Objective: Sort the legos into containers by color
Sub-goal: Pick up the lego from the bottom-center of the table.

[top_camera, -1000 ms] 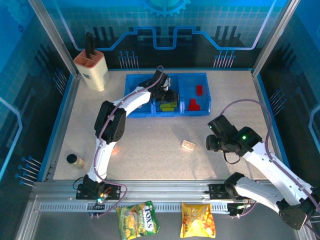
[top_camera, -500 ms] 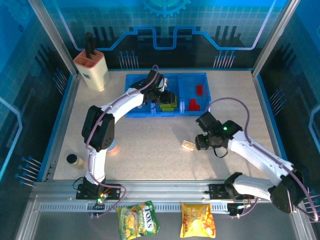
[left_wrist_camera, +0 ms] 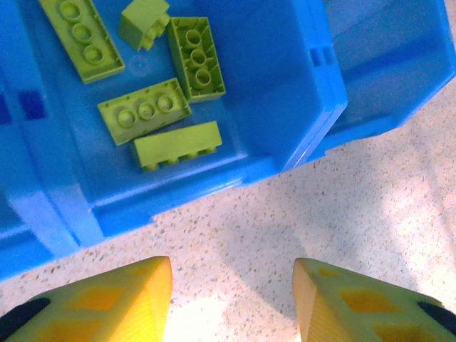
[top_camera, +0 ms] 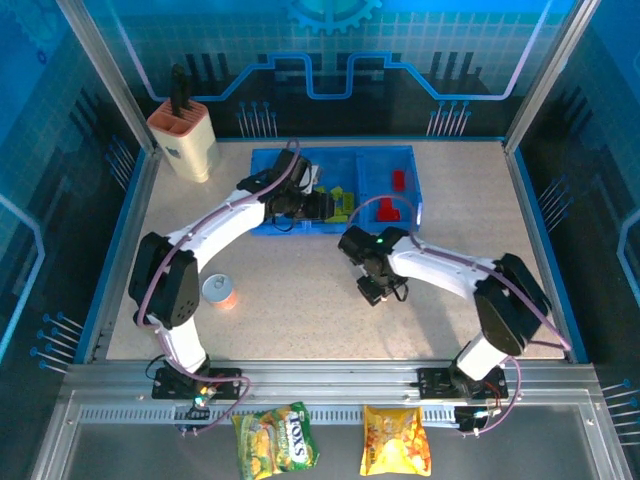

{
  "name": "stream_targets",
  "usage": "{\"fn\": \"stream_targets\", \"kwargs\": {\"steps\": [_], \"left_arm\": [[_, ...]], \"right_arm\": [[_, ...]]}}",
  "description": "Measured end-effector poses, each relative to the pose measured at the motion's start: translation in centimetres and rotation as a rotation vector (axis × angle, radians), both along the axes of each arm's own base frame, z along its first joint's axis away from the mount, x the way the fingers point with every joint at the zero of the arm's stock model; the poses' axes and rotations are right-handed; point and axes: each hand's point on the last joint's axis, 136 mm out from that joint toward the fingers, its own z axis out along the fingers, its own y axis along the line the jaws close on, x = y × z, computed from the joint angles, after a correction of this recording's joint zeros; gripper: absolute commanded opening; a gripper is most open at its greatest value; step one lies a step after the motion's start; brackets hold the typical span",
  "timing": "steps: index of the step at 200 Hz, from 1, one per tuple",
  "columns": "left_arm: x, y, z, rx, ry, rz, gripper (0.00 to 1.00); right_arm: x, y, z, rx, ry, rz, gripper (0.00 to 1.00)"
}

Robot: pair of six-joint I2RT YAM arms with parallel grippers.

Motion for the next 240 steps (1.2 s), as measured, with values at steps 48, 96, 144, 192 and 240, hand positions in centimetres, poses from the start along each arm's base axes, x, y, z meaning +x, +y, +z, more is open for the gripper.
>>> {"fn": "stream_targets", "kwargs": {"steps": [48, 96, 144, 192, 240], "left_arm": [[-1.6, 1.4, -0.3, 0.030, 0.000, 0.017, 0.49], [-2.6, 2.6, 0.0, 0.064, -0.023, 0.024, 0.49], [-3.3, 3.6, -0.2, 0.096, -0.027, 0.037, 0.49], [-4.4, 4.5, -0.4, 0.120, -0.021, 0.034, 0.49], [-5.6, 6.6, 0.7, 0.118, -0.027, 0.071, 0.50]], "right_arm": [[0.7, 1.1, -2.3, -0.047, 0.052, 0.056, 0.66], [1.1, 1.6, -3.1, -0.061, 0.067, 0.077, 0.64], [1.1, 1.7, -3.8, -0.068, 0.091, 0.075, 0.57], [0.8, 2.2, -4.1, -0.043, 0.111, 0.067, 0.44], [1.0, 3.0, -4.2, -0.038, 0.131, 0.064, 0.37]]}}
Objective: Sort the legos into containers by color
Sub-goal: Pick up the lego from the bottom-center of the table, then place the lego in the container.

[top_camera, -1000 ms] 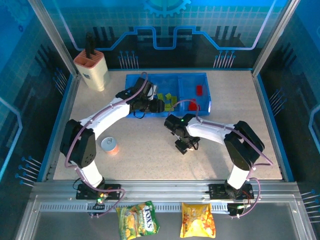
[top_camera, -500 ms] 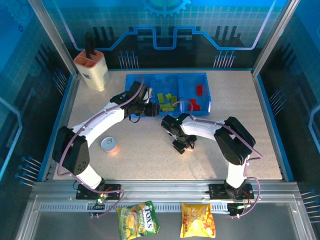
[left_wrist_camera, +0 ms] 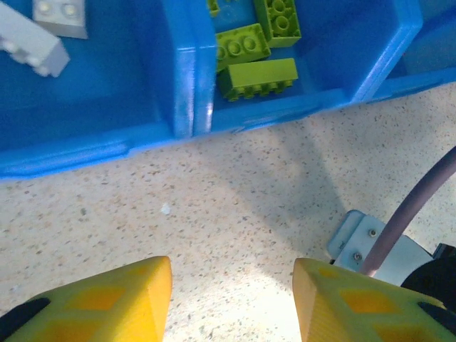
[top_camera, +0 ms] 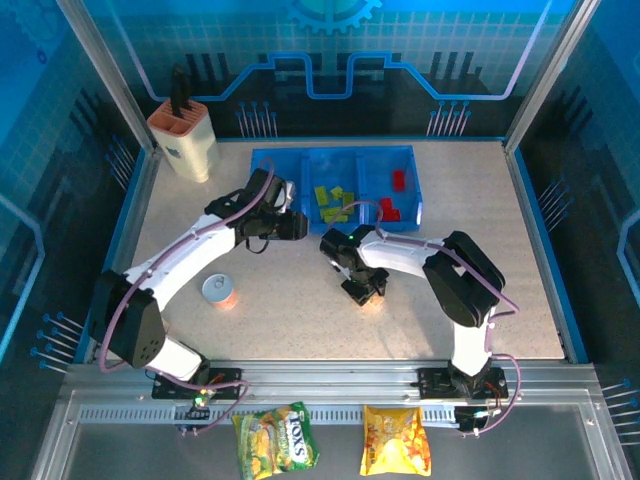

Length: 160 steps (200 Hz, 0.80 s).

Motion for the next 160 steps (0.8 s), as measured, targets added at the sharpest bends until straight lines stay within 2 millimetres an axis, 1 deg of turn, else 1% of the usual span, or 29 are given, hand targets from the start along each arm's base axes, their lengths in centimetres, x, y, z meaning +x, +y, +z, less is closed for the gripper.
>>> {"fn": "stream_targets", "kwargs": {"steps": [13, 29, 53, 68, 92, 125, 160], "left_arm": [[-0.3, 1.0, 0.2, -0.002, -0.003, 0.019, 0.50], [-0.9, 2.3, 0.3, 0.000, 0.002, 0.045, 0.50], [-2.0, 4.1, 0.6, -0.001, 0.000, 0.081, 0.51], [-3.0, 5.1, 0.7, -0.001, 0.002, 0.097, 0.51], [-4.5, 6.0, 0.7, -0.009, 0.010, 0.119, 0.52], [-6.9, 6.7, -1.2, -0.015, 0.064, 0.145, 0.52], [-9.3, 6.6, -3.7, -0.076, 0.156, 0.187, 0.51]], "right_arm": [[0.3, 0.4, 0.1, -0.002, 0.002, 0.002, 0.35], [0.9, 1.4, 0.2, 0.012, -0.006, 0.009, 0.35], [2.0, 4.0, 0.4, 0.046, -0.023, 0.031, 0.35], [2.6, 5.6, 0.7, 0.068, -0.037, 0.047, 0.35], [3.7, 8.1, 1.4, 0.107, -0.064, 0.068, 0.35], [5.5, 10.8, 2.9, 0.165, -0.114, 0.078, 0.35], [7.7, 13.2, 4.5, 0.224, -0.176, 0.078, 0.36]]}}
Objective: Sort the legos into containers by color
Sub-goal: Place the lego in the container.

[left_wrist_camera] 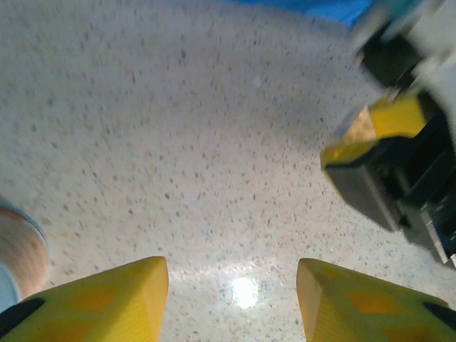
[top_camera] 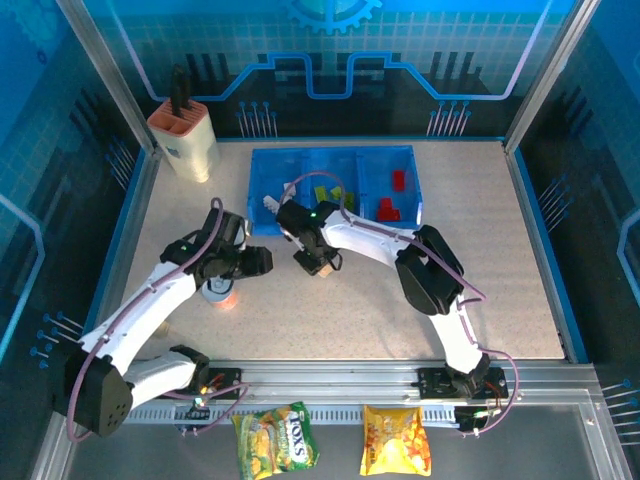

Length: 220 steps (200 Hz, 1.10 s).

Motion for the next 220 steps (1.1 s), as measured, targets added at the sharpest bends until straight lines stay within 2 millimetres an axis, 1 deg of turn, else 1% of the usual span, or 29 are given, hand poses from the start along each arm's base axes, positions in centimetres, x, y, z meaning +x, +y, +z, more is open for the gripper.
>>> {"fn": "stream_targets", "kwargs": {"steps": [24, 44, 69, 119, 156, 178, 220], "left_arm": [[-1.4, -0.1, -1.5, -0.052, 0.048, 0.038, 0.51], [-2.3, -0.1, -2.1, -0.081, 0.069, 0.065, 0.51], [-2.8, -0.2, -1.9, -0.112, 0.060, 0.088, 0.51], [-3.4, -0.2, -1.1, -0.148, 0.030, 0.104, 0.52], [-3.9, -0.7, -0.6, -0.180, 0.023, 0.106, 0.52], [-4.1, -0.9, -0.5, -0.190, 0.023, 0.103, 0.52], [-4.5, -1.1, 0.0, -0.206, 0.017, 0.101, 0.52]], "right_arm": [[1.3, 1.5, 1.3, 0.047, -0.041, 0.000, 0.36], [2.5, 2.9, 2.5, 0.095, -0.082, 0.000, 0.36], [3.9, 4.6, 3.8, 0.154, -0.131, -0.001, 0.36], [6.8, 7.7, 5.1, 0.253, -0.219, -0.005, 0.35], [9.1, 9.5, 5.7, 0.325, -0.269, -0.013, 0.36], [10.8, 10.5, 6.0, 0.374, -0.292, -0.021, 0.36], [13.6, 11.4, 5.0, 0.428, -0.296, -0.037, 0.37]]}}
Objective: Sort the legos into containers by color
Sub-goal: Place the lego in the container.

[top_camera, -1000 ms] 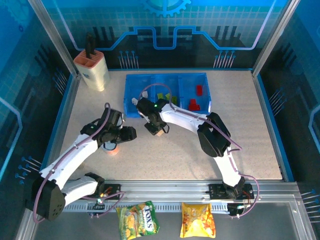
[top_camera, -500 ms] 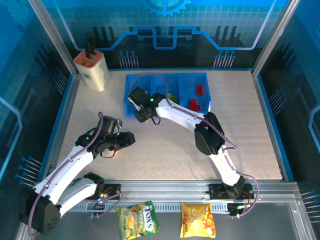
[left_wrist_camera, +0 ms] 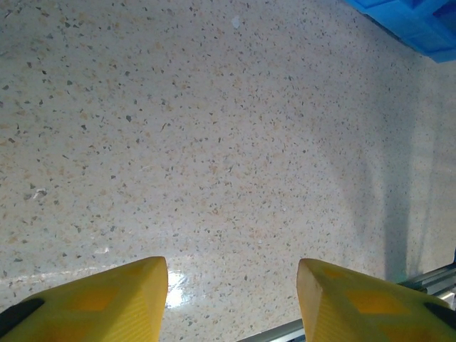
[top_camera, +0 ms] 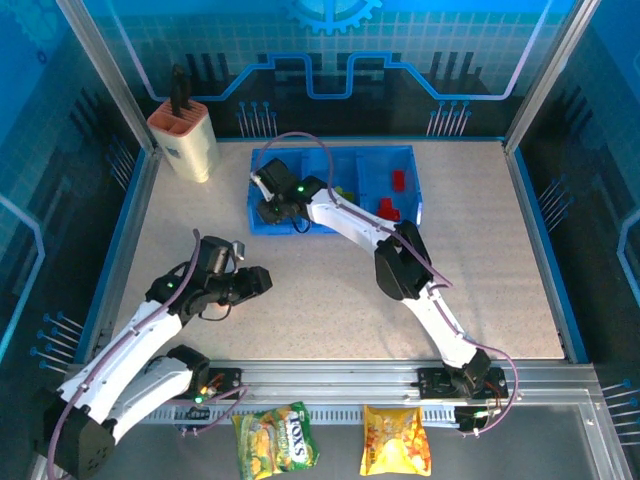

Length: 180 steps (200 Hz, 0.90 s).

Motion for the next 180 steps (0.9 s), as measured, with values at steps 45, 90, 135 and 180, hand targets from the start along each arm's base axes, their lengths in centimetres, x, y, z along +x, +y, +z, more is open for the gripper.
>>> {"fn": "stream_targets", "kwargs": {"steps": [45, 90, 135, 180], "left_arm": [[-0.5, 0.2, 0.0, 0.001, 0.011, 0.005, 0.52], [-0.7, 0.3, -0.1, 0.004, 0.019, 0.004, 0.53], [-0.6, 0.2, -0.2, 0.005, 0.020, 0.005, 0.55], [0.2, 0.1, -0.8, 0.021, 0.028, 0.005, 0.58]], "right_arm": [[1.4, 0.5, -1.8, 0.033, 0.020, 0.003, 0.39], [1.7, 0.8, -2.3, 0.064, 0.041, 0.005, 0.43], [1.7, 1.0, -2.4, 0.076, 0.048, 0.011, 0.47], [1.4, 0.8, -2.3, 0.066, 0.058, 0.011, 0.50]]}}
